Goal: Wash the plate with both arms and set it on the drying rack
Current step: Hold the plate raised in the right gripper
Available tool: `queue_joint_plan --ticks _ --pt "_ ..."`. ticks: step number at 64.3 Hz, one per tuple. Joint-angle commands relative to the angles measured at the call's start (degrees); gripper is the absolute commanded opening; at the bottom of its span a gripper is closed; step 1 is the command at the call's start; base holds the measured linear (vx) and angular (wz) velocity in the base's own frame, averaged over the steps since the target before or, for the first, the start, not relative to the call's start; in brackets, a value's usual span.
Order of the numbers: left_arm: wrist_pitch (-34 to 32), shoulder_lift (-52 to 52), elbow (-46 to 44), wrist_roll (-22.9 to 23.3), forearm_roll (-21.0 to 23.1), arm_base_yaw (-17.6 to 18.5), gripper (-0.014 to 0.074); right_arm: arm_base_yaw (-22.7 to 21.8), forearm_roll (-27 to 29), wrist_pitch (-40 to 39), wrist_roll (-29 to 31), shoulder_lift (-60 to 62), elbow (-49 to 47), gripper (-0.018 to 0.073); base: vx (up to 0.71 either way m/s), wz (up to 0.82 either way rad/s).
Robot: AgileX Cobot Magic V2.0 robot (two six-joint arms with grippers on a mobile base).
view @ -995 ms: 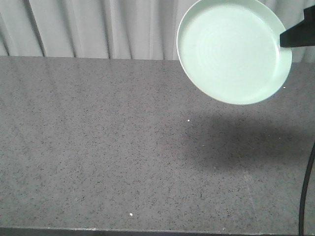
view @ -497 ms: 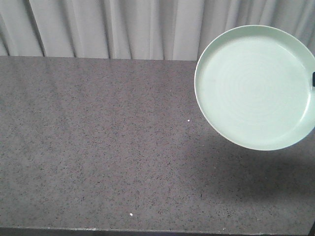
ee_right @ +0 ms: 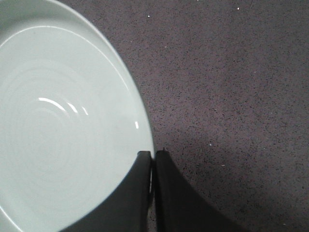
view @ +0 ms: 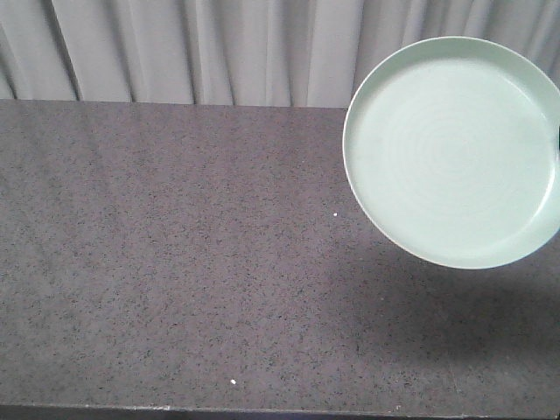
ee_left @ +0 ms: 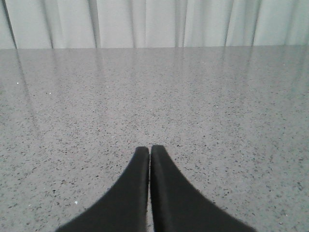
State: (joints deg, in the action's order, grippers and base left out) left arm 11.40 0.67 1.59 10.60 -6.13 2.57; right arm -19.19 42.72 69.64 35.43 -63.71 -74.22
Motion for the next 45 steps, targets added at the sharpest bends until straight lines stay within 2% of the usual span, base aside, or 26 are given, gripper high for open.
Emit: queue_joint_plan --ticks 1,45 --pt "-4.3 0.8 1.0 0.1 0.3 0.3 -0.0006 -0.4 2.8 -2.3 0.3 0.9 -1.3 -0.0008 0.0 0.0" --pt "-4.3 0.8 1.0 0.1 0.3 0.3 -0.0006 -0.4 2.8 -2.3 0.3 0.9 -1.3 -0.0008 0.0 0.0"
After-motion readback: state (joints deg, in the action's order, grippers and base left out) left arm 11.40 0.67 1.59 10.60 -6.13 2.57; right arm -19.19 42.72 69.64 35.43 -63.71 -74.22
